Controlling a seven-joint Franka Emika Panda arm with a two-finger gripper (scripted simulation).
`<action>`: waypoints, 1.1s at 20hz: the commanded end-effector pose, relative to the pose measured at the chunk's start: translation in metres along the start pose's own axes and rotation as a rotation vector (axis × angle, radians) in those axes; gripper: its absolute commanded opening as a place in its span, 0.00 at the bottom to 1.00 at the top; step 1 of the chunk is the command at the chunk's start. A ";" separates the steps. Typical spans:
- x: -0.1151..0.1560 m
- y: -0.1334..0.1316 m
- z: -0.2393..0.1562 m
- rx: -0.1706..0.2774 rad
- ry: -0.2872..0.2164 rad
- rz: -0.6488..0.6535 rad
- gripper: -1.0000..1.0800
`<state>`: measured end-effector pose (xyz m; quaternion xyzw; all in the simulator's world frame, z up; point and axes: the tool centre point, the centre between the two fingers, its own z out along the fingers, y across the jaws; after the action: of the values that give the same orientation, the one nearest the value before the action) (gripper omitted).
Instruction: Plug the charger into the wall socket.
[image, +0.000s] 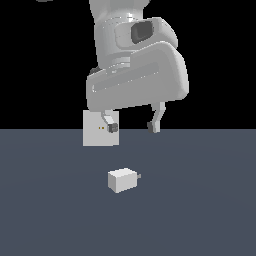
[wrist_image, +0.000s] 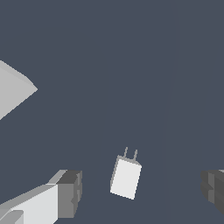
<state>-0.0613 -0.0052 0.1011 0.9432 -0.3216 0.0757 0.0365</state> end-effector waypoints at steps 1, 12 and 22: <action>-0.005 0.000 0.005 -0.005 0.009 0.047 0.96; -0.023 0.000 0.026 -0.027 0.042 0.222 0.96; -0.031 -0.001 0.035 -0.038 0.056 0.297 0.96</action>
<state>-0.0802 0.0101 0.0623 0.8838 -0.4542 0.0996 0.0512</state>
